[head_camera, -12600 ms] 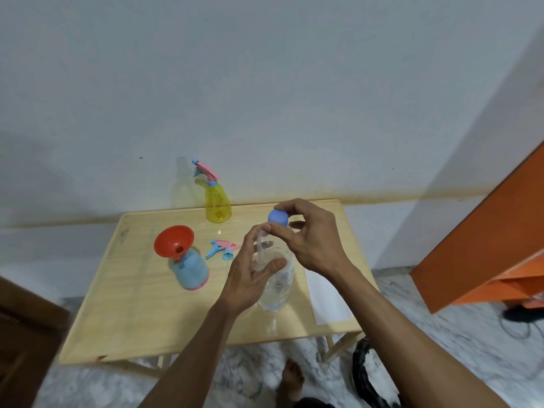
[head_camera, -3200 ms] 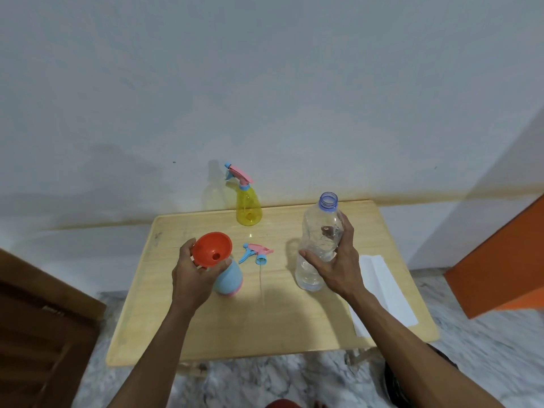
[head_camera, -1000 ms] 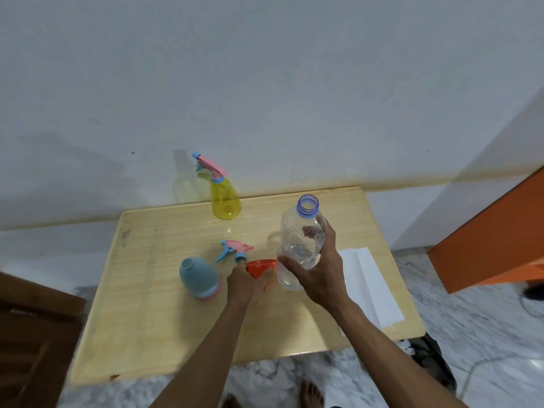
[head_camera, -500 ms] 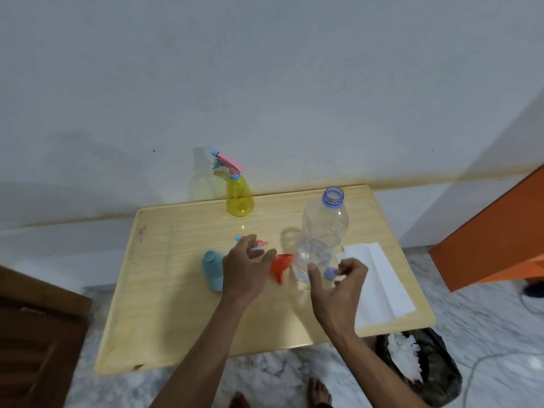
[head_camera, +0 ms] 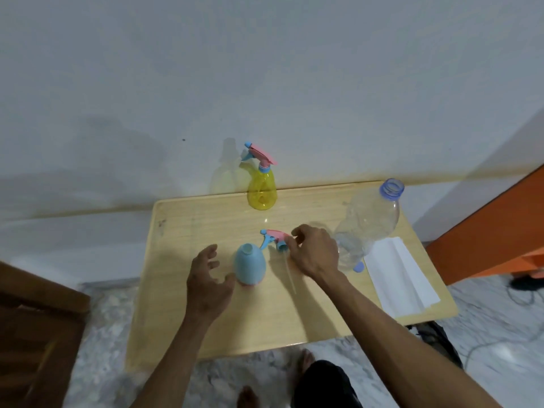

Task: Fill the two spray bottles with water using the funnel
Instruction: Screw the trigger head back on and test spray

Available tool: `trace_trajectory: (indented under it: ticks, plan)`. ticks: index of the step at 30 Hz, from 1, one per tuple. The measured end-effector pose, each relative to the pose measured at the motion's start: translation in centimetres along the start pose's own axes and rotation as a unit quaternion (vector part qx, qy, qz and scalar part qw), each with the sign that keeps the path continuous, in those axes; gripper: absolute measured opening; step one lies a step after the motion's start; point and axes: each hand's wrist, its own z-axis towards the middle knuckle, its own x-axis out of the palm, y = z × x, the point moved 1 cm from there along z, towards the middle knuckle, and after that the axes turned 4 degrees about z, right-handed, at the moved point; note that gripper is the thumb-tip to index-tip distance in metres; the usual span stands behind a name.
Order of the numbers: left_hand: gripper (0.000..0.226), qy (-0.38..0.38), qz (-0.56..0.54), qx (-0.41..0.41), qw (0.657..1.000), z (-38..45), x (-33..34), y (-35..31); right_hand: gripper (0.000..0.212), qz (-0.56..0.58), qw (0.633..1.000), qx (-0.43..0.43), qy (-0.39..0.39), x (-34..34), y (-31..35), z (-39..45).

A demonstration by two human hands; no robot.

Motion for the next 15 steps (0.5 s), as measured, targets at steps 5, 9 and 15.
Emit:
trace_trajectory:
  ticks: [5,9,15]
  plan:
    - [0.091,0.048,0.010,-0.003,0.999,0.2,2.8,2.1,0.041,-0.158,0.984,0.015,0.083,2.2,0.9,4.9]
    - [0.104,0.032,-0.001,-0.005,0.999,0.8,4.1,2.1,0.045,-0.203,0.972,0.023,0.118,4.3,0.1,6.8]
    - [0.096,0.021,-0.039,-0.023,0.999,1.0,5.7,2.6,0.056,-0.215,0.967,0.033,0.136,5.9,-0.6,8.0]
